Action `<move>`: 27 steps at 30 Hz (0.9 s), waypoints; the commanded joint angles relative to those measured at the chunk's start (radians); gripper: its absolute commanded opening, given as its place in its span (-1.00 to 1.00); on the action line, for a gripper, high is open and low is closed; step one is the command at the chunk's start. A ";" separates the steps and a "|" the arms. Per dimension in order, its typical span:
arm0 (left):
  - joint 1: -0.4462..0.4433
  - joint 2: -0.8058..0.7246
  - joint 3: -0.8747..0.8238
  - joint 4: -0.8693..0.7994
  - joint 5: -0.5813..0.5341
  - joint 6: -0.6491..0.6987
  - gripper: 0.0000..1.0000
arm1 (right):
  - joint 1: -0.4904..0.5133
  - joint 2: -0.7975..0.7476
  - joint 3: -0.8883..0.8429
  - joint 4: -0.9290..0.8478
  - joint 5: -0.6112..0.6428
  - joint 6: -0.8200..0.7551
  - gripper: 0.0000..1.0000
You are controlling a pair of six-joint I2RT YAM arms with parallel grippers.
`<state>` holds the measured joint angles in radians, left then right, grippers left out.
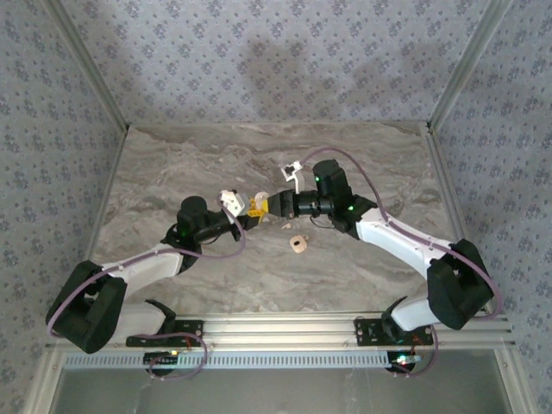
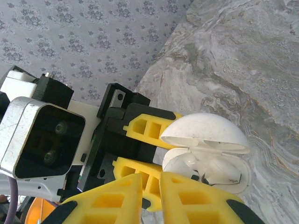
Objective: Insert the wireless bluetooth earbuds into the charging case
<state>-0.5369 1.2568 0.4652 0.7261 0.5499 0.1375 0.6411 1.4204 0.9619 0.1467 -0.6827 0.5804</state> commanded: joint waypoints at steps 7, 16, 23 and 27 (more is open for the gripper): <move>-0.005 -0.045 0.038 0.045 0.036 -0.005 -0.73 | 0.002 0.020 0.043 -0.039 0.078 -0.008 -0.54; -0.006 -0.042 0.039 0.018 0.061 0.022 -0.73 | -0.026 -0.098 0.032 -0.103 0.060 -0.133 -0.39; -0.034 -0.074 0.100 -0.258 0.094 0.219 -0.73 | -0.085 -0.220 0.086 -0.382 0.095 -0.555 -0.26; -0.053 -0.076 0.114 -0.312 0.098 0.268 -0.73 | -0.098 -0.223 0.141 -0.523 0.103 -0.843 -0.15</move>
<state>-0.5743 1.2015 0.5457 0.5007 0.6140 0.3187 0.5510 1.2064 1.0546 -0.2169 -0.5934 0.0353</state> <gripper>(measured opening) 0.203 0.413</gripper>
